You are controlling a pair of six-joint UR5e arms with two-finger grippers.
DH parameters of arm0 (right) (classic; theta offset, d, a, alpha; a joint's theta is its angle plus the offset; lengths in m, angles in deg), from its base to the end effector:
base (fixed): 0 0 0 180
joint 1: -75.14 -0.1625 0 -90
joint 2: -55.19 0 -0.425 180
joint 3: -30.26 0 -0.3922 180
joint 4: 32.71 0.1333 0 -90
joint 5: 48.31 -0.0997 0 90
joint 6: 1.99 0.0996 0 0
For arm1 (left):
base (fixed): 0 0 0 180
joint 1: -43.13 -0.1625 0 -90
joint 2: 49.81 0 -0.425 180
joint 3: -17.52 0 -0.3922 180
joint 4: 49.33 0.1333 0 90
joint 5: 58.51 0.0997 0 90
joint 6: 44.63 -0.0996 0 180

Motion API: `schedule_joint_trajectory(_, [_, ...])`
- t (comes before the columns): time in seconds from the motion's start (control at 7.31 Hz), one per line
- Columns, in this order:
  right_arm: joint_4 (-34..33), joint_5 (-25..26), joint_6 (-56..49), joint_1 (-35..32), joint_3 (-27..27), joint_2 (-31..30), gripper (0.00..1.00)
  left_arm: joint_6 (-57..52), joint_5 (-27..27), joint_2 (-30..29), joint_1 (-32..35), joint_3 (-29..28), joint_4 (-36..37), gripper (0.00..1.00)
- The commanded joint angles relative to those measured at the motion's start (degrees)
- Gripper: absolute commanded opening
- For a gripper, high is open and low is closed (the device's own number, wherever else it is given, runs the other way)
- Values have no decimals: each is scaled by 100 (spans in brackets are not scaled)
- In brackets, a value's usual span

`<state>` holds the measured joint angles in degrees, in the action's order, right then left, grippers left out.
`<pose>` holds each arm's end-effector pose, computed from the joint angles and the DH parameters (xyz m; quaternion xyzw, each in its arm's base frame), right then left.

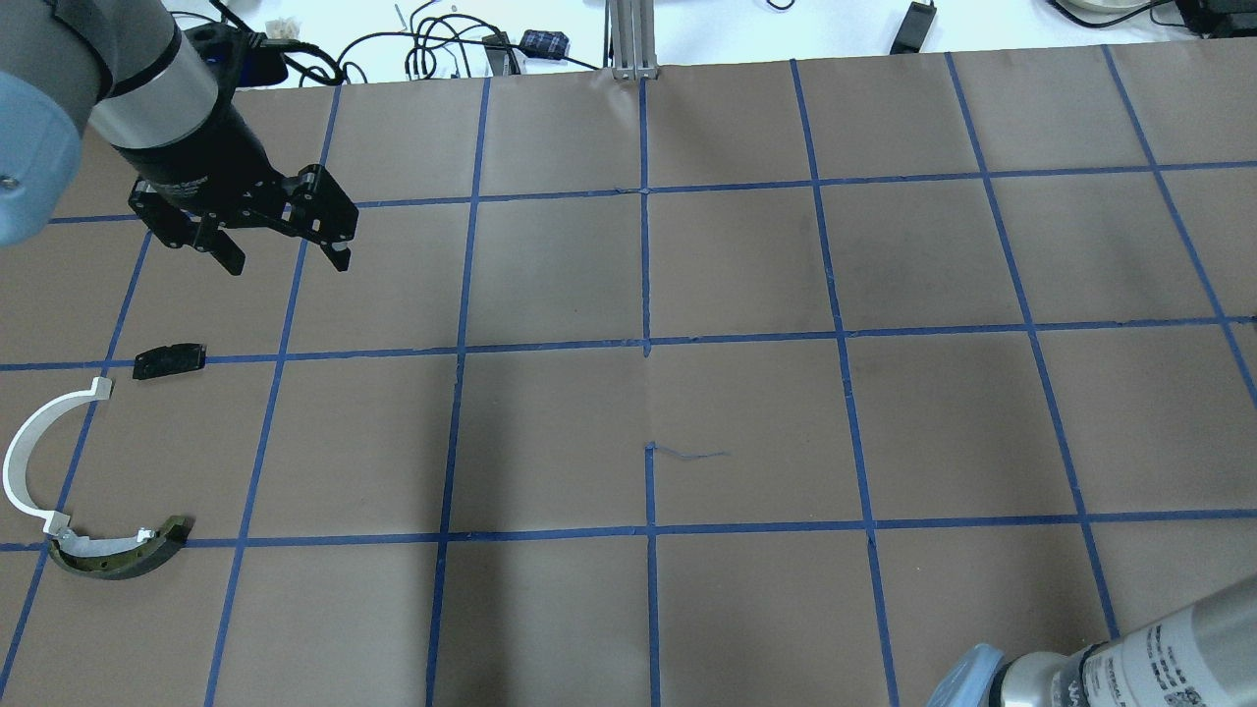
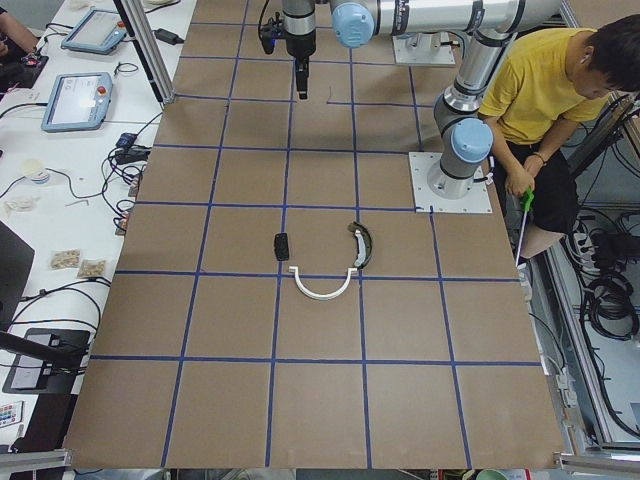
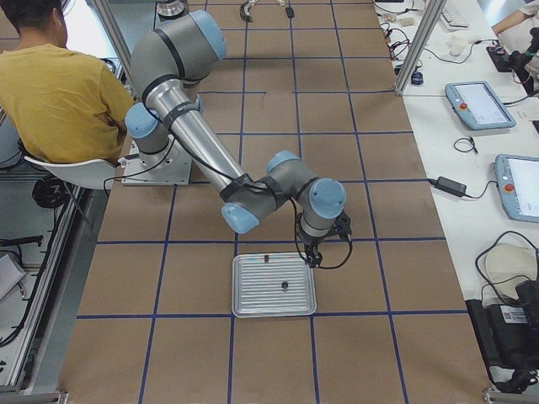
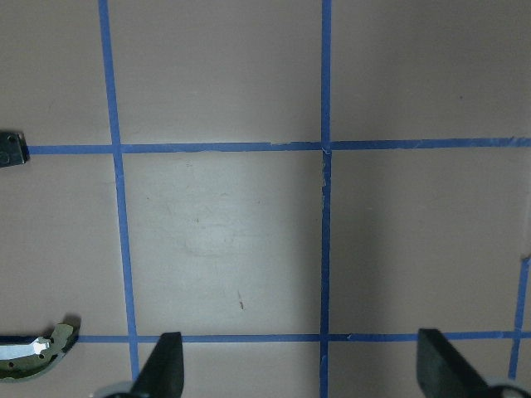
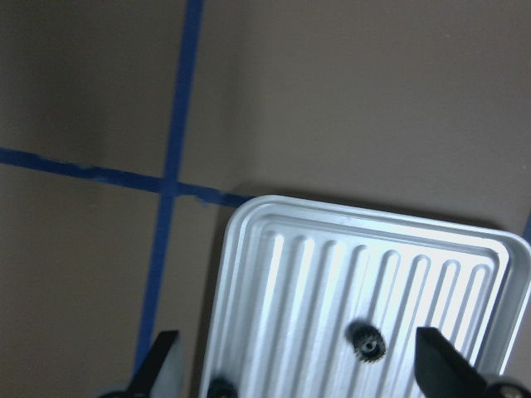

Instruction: Place bearing gear from tray to pile

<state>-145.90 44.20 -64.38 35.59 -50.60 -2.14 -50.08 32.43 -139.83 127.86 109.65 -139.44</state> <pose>-0.4485 -0.5376 0.2636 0.1040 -0.9943 -0.0199 0.0096 -0.0863 -0.4978 0.4693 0.0017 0.9998 0.0204 0.0063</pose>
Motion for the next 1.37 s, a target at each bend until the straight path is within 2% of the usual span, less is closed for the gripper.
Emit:
schedule_joint_trajectory(0.0, [-740, -15, -466, 307, 0, 503, 100, 0, 2, 1, 0, -2, 2, 100])
schedule_joint_trajectory(0.55, [-661, 169, -450, 307, -9, 653, 100, 0, 2, 1, 0, -2, 2, 100])
schedule_joint_trajectory(0.96, [-522, 346, -467, 316, -87, 749, 96, -9, 2, 1, 0, -1, 2, 100])
schedule_joint_trajectory(1.23, [-529, 460, -467, 316, -167, 732, 83, -9, 2, 1, 0, -2, 2, 100])
